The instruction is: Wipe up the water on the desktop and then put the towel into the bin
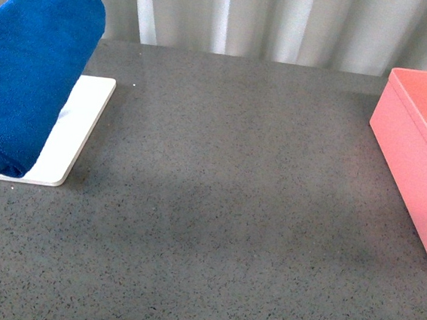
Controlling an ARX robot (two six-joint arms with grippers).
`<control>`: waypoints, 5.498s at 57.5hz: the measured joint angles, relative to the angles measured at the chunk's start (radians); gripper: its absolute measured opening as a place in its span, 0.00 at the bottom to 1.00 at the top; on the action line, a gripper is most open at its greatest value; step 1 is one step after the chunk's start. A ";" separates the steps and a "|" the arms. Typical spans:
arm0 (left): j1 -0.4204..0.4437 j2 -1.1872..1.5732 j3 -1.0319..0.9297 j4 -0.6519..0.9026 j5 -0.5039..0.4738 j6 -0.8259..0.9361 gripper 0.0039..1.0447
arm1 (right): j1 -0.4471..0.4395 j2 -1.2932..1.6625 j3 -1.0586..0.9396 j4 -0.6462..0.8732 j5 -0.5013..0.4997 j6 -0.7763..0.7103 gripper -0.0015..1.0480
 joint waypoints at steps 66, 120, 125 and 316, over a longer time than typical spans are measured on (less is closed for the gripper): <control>0.000 0.000 0.000 0.000 0.000 0.000 0.94 | 0.000 0.000 0.000 0.000 0.000 0.000 0.93; 0.090 1.534 0.893 0.111 0.160 0.142 0.94 | 0.000 0.000 0.000 0.000 0.000 0.000 0.93; 0.071 1.653 1.028 0.076 0.136 0.203 0.94 | 0.000 0.000 0.000 0.000 0.000 0.000 0.93; -0.008 1.554 0.933 0.472 0.559 -0.343 0.05 | 0.000 0.000 0.000 0.000 0.000 0.000 0.93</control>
